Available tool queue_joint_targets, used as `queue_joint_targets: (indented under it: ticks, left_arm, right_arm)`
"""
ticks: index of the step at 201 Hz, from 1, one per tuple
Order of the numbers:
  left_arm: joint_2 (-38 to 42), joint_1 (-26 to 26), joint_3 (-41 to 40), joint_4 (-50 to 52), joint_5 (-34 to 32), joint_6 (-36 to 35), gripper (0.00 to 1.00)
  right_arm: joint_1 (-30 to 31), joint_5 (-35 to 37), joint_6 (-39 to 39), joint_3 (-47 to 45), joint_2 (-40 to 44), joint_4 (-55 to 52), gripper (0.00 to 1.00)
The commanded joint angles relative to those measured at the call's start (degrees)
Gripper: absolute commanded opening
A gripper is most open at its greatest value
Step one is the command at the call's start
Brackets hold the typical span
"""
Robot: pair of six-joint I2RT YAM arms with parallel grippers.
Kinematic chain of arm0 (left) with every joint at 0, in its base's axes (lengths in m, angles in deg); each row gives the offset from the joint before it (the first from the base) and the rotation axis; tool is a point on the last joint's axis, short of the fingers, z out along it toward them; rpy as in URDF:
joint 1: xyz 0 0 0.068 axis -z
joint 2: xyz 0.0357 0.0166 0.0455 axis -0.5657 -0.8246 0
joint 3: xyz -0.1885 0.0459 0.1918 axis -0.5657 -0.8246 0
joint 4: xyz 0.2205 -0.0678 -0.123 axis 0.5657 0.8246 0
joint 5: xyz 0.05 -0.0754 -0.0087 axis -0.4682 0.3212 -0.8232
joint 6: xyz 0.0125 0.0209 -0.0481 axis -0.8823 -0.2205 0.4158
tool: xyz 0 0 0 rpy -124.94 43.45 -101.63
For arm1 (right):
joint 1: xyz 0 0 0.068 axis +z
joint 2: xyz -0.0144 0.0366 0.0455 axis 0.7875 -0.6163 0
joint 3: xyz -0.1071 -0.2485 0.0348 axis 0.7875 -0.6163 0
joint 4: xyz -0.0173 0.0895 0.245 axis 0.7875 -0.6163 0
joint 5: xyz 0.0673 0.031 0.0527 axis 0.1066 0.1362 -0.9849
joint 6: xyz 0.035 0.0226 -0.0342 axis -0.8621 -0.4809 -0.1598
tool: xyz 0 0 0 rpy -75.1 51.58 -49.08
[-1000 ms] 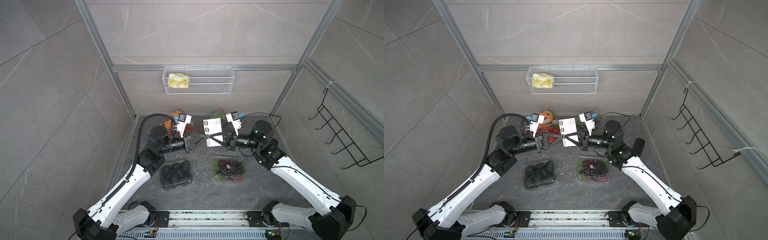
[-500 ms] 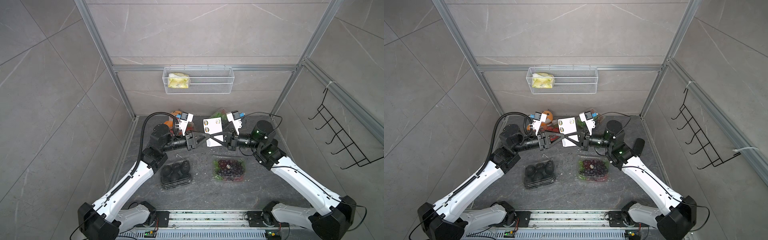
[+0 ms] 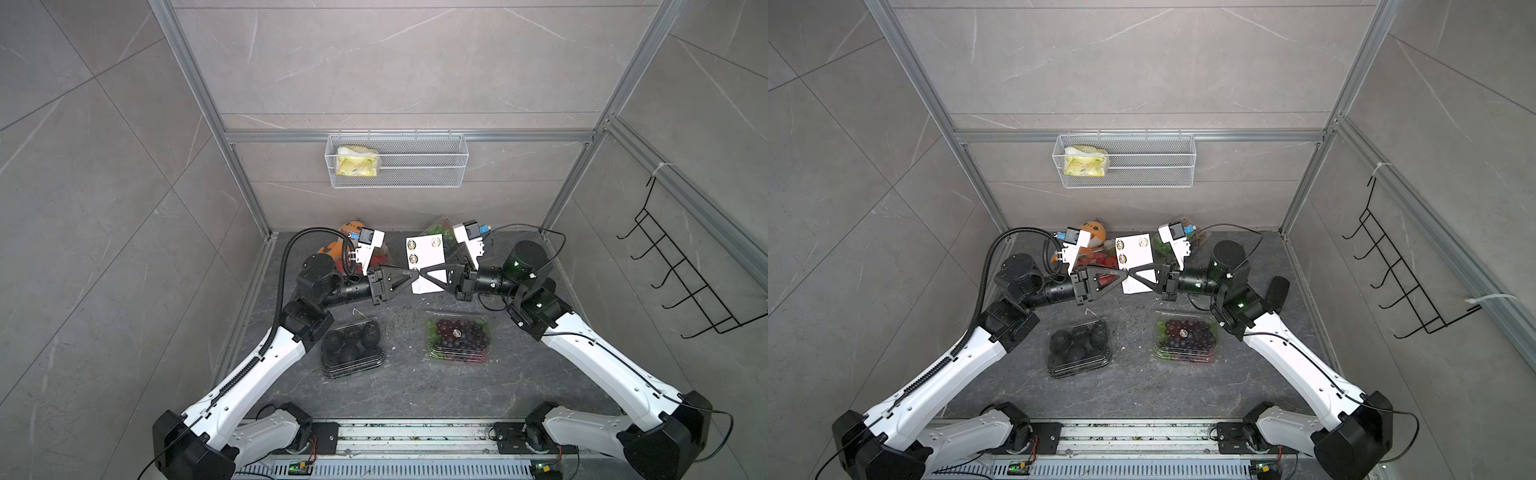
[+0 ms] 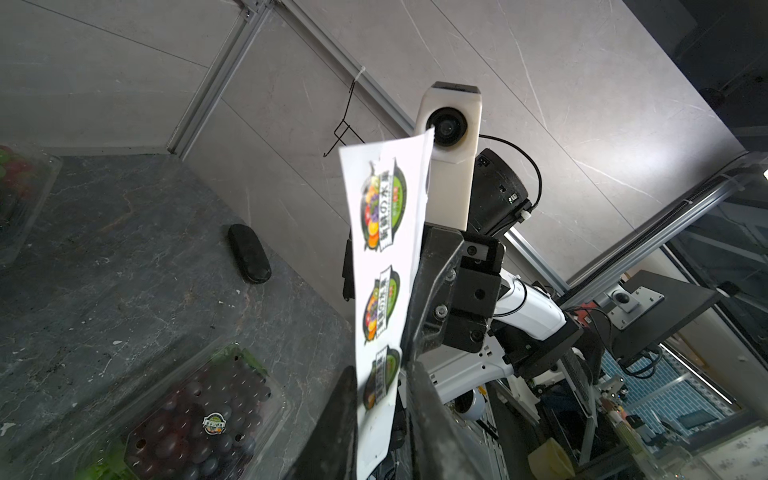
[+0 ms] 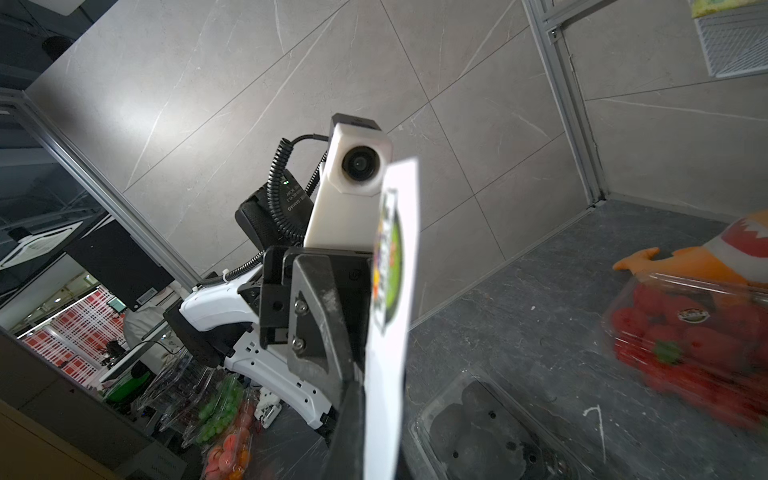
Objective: Label fruit boxes
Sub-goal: Adjust the label sticker.
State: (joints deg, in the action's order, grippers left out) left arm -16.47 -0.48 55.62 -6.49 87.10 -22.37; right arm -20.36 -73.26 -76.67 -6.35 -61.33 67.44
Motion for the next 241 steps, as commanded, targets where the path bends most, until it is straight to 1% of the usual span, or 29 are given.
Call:
queue_joint_targets:
  ticks: [1, 42, 49, 57, 66, 80, 92, 108, 134, 160, 220, 227, 241]
  left_arm:
    - [1.26, -0.31, 0.15, -4.59, 1.8, 0.77, 0.09]
    - [0.92, -0.36, 0.24, -6.34, 1.94, 1.47, 0.08]
    - [0.84, -0.29, 0.24, -6.57, 2.02, 1.52, 0.06]
    - [0.8, -0.34, 0.16, -7.02, 2.16, 1.85, 0.0]
    - [0.66, -0.34, 0.11, -7.81, 2.55, 2.19, 0.0]
    - [0.64, -0.33, -0.22, -9.17, 3.19, 2.86, 0.0]
    - [0.62, -0.37, -0.89, -13.02, 3.94, 4.2, 0.0]
    - [0.47, -0.41, -0.91, -15.34, 4.87, 5.09, 0.0]
    - [-0.32, -0.4, -0.55, -18.0, 5.98, 6.3, 0.0]
    - [-0.56, -0.49, -0.56, -21.37, 7.34, 7.82, 0.0]
    - [-0.51, -0.39, -0.14, -21.62, 7.56, 7.98, 0.0]
    - [-0.8, -0.43, -0.03, -21.71, 7.71, 8.17, 0.0]
    - [-1.24, -0.37, 0.12, -22.23, 7.97, 8.48, 0.0]
  right_arm:
    - [0.23, -0.67, -0.82, 0.24, -0.27, 1.73, 0.0]
    - [0.29, -1.46, -1.26, 0.15, -0.31, 2.33, 0.0]
    - [0.26, -1.62, -1.4, 0.15, -0.26, 2.56, 0.0]
    - [0.24, -2.03, -1.75, 0.08, -0.27, 3.3, 0.0]
    - [0.14, -2.55, -2.67, -0.18, -0.35, 4.72, 0.0]
    - [-0.2, -4.43, -5.76, -0.76, -0.76, 9.61, 0.0]
    - [-0.53, -6.46, -10.0, -1.25, -1.63, 15.79, 0.0]
    - [-0.66, -8.78, -15.71, -1.29, -3.22, 23.84, 0.0]
    - [-0.74, -10.06, -21.08, -0.86, -4.96, 31.01, 0.0]
    - [-1.13, -9.88, -22.19, -0.47, -5.95, 31.8, 0.0]
    - [-1.48, -9.62, -22.68, -0.77, -6.77, 33.59, 0.0]
    - [-1.53, -9.7, -24.38, -0.62, -6.9, 33.85, 0.0]
    - [-1.5, -9.78, -24.55, -0.64, -6.95, 33.91, 0.0]
